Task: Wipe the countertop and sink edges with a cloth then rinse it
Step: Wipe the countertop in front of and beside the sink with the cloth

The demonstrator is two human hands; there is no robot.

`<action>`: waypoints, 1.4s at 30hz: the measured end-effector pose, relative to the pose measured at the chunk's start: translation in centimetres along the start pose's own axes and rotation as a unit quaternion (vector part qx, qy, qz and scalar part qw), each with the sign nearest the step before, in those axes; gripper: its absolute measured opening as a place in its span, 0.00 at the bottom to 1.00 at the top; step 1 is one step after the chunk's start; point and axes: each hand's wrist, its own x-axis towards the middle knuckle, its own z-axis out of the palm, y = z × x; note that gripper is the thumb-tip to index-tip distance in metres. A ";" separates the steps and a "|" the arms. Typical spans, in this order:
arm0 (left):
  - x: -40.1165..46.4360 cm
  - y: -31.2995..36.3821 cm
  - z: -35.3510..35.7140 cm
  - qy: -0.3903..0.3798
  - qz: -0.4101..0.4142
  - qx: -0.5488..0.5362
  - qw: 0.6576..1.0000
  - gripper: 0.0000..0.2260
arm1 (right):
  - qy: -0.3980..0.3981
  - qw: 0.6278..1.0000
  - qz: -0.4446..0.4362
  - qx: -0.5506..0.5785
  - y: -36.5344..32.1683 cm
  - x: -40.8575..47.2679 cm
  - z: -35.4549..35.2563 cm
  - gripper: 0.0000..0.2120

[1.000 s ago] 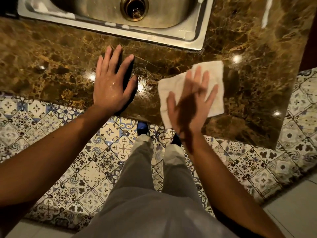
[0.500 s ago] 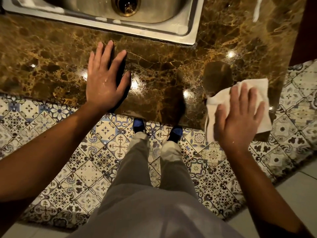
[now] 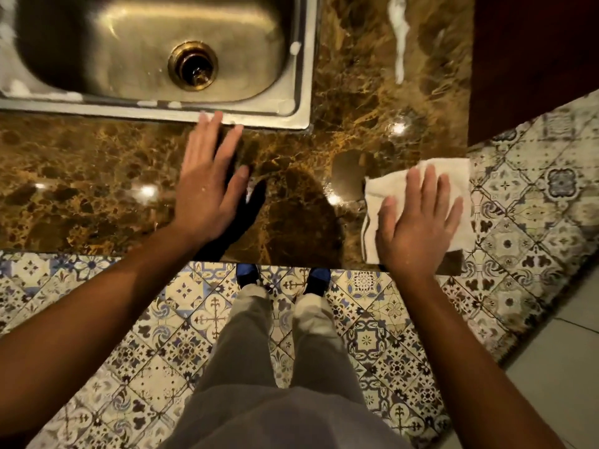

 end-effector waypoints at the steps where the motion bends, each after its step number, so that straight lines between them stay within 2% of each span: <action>1: 1.1 1.1 0.5 -0.005 0.015 -0.023 1.000 0.26 | 0.004 1.000 0.002 0.001 0.0 -0.5 0.0 0.30; 4: 4.3 3.7 2.1 -0.016 0.038 -0.073 0.997 0.27 | 0.015 1.000 0.007 -0.002 0.0 -0.7 0.1 0.30; 6: 6.4 4.7 3.2 -0.024 0.035 -0.062 0.997 0.28 | 0.009 1.000 0.002 -0.013 0.3 -0.4 0.3 0.30; 13: 9.5 6.4 6.7 -0.084 0.030 0.140 0.986 0.30 | 0.001 1.000 -0.002 0.003 0.3 -0.4 0.2 0.31; 15: 9.4 6.3 6.8 -0.091 0.029 0.158 0.983 0.32 | -0.006 1.000 -0.002 -0.013 0.1 -0.3 0.0 0.31; 19: 9.4 6.3 6.5 -0.081 0.041 0.126 0.988 0.30 | 0.005 1.000 -0.003 -0.008 0.0 -0.5 -0.2 0.30; 25: 8.9 5.3 6.2 -0.027 0.061 -0.030 0.997 0.29 | -0.021 1.000 -0.008 -0.012 0.0 -0.3 0.0 0.33; 29: 9.1 5.6 6.1 -0.021 0.052 -0.027 0.998 0.29 | -0.011 0.998 -0.018 -0.060 0.8 -0.3 0.8 0.35; 32: 9.1 5.3 6.2 -0.016 0.039 -0.037 0.998 0.28 | -0.026 0.999 0.009 -0.034 0.1 -0.3 0.2 0.34; 42: 9.2 4.6 6.4 0.000 0.028 -0.058 0.998 0.26 | -0.023 0.999 0.008 -0.038 -0.9 0.9 -0.2 0.34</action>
